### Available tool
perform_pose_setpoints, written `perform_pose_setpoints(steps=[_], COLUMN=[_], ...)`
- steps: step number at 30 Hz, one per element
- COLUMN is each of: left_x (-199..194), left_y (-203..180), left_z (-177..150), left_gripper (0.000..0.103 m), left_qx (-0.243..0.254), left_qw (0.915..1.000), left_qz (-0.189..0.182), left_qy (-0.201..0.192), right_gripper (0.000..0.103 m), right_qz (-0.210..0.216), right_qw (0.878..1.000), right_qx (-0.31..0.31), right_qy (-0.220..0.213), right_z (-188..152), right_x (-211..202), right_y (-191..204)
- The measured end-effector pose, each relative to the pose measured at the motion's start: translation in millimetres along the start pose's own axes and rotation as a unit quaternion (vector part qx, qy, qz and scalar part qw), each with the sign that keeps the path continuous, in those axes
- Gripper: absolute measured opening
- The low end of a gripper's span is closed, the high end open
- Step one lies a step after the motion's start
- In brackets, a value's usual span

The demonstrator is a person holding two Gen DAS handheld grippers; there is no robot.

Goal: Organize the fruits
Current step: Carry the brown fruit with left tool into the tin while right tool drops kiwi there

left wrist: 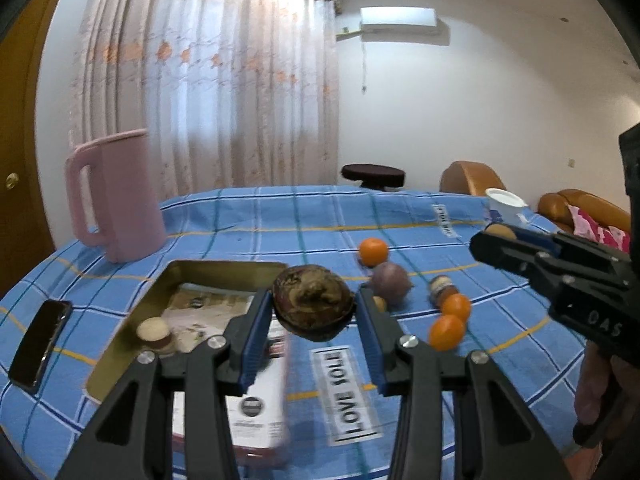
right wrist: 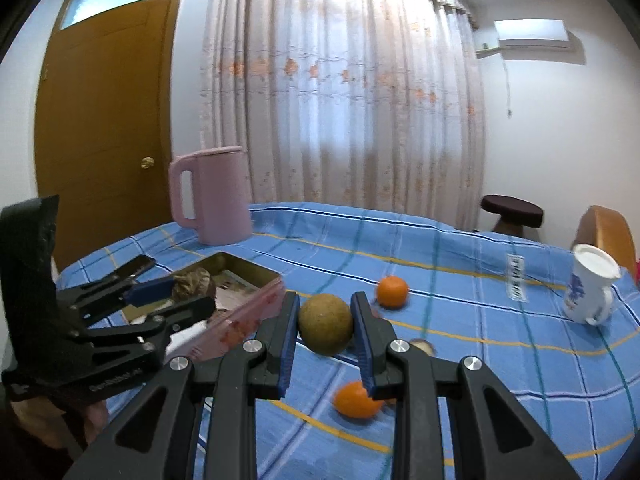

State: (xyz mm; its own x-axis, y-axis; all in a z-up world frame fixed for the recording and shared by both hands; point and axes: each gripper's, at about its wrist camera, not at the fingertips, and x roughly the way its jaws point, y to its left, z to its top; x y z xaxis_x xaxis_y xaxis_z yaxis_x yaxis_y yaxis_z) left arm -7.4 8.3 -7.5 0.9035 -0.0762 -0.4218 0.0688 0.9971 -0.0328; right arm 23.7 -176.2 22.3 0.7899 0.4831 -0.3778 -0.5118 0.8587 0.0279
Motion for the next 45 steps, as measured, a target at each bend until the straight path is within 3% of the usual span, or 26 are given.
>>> perform_pose_setpoints(steps=[9,17,27,37,40,43,45], left_x=[5,6,15,18,18,16,12], left_y=[55,90,110,108,107,109,110], left_z=[3,-6,-20,-24,-24,-22,-20], left_gripper=[0.044,0.044,0.044,0.046,0.050,0.063,0.072], left_qx=[-0.032,-0.044,-0.057,-0.040,-0.037,-0.041,-0.047], left_qw=[0.9977,0.9931,0.9893,0.9889,0.9884,0.9874,0.9879], left_qz=[0.053,0.095,0.106,0.110,0.116,0.125,0.122], left_qy=[0.026,0.053,0.083,0.091,0.091,0.089,0.084], right_gripper=[0.028,0.028,0.028,0.028,0.032,0.036,0.045], right_qz=[0.057,0.099,0.127,0.134,0.136,0.132,0.130], right_qw=[0.998,0.993,0.983,0.978,0.977,0.978,0.980], right_qx=[-0.023,-0.045,-0.077,-0.082,-0.089,-0.085,-0.077], right_qy=[0.017,0.050,0.106,0.136,0.139,0.135,0.128], right_z=[22,21,-4,-14,-16,-15,-13], right_x=[37,72,107,118,119,118,114], right_y=[42,82,122,127,130,128,123])
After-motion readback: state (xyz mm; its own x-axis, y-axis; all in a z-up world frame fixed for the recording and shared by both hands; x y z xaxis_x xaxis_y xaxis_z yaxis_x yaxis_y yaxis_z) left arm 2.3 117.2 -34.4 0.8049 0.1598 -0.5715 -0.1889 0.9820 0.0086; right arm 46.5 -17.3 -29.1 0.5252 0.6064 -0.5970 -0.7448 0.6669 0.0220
